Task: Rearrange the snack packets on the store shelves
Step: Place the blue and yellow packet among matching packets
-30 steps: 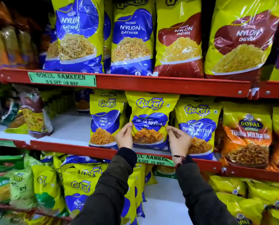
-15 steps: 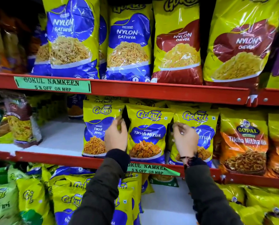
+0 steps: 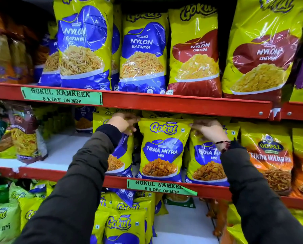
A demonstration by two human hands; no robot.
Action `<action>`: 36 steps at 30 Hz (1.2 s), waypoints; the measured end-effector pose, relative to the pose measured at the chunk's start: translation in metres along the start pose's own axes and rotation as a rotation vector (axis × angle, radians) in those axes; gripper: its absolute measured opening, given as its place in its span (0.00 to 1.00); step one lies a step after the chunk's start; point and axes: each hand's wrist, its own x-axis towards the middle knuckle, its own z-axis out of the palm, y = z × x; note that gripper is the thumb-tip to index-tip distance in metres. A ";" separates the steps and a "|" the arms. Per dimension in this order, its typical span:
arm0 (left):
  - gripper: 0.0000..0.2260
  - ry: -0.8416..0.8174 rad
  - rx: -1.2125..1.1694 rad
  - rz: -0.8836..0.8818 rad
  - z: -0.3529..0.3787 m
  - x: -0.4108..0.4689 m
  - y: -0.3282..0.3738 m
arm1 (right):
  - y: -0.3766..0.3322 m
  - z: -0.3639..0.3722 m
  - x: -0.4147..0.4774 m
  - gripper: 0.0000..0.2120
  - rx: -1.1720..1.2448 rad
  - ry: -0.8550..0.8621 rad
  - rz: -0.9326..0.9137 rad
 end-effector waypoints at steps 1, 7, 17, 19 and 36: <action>0.09 -0.023 -0.031 0.003 -0.004 0.000 0.001 | -0.002 -0.002 0.000 0.08 0.031 -0.026 -0.024; 0.06 0.064 0.127 -0.007 0.000 -0.007 -0.004 | -0.009 0.014 0.003 0.03 0.141 -0.121 0.044; 0.17 0.445 0.562 -0.013 0.020 -0.016 0.005 | 0.005 0.025 0.017 0.03 -0.058 0.129 -0.066; 0.18 0.493 0.576 0.011 0.024 -0.018 0.004 | 0.008 0.021 0.015 0.05 -0.126 0.223 -0.100; 0.19 0.438 0.801 0.560 0.181 -0.069 0.049 | 0.065 -0.088 -0.030 0.17 -0.770 0.462 -0.574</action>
